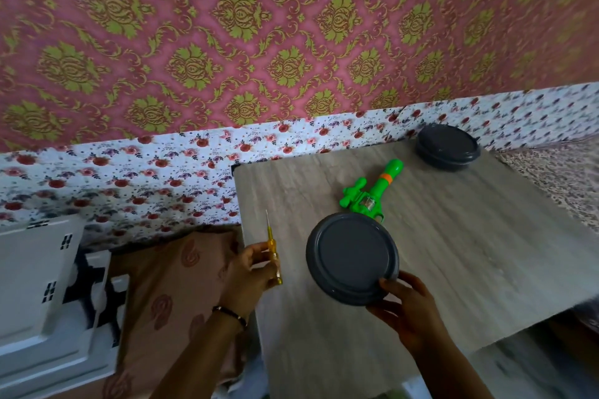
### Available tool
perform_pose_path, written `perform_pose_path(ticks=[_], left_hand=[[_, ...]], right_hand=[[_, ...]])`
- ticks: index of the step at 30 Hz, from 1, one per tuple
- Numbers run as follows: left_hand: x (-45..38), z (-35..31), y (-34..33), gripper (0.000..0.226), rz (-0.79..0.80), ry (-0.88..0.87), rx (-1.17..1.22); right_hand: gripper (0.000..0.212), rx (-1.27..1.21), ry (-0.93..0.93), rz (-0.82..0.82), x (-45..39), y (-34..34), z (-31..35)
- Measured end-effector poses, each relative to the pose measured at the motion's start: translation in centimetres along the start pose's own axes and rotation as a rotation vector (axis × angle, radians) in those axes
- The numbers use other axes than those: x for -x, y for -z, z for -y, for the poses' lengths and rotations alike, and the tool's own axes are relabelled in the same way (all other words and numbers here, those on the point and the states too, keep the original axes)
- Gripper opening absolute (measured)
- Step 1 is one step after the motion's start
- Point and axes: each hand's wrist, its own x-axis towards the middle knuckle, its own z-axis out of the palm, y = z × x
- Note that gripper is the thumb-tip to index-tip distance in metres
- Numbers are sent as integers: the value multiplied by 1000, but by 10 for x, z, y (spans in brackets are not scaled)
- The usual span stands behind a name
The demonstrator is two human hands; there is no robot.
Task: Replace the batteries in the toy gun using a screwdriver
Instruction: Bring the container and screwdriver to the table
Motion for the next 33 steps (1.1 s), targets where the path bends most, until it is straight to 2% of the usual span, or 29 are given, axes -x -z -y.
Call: perform_pose_path(ticks=[8,14,18,28,33], left_hand=[[-52,5,-134,24,-122,-18,57],[-76,22,-278,25,-238,-26,136],[-76,29,-340,29,-268,-10,163],[-63,41,-365,31,-340,-45,133],[-65,46,-356,31,-375,-71,129]], right_hand=[[43,16,48,68,-121,90,99],[41,51,6,104,-209,204,167],[41,67,-34,56,-247,265,201],[43,-56,-47,-51,-324,313,231],[35,-54,-90,-13,-313,305,228]])
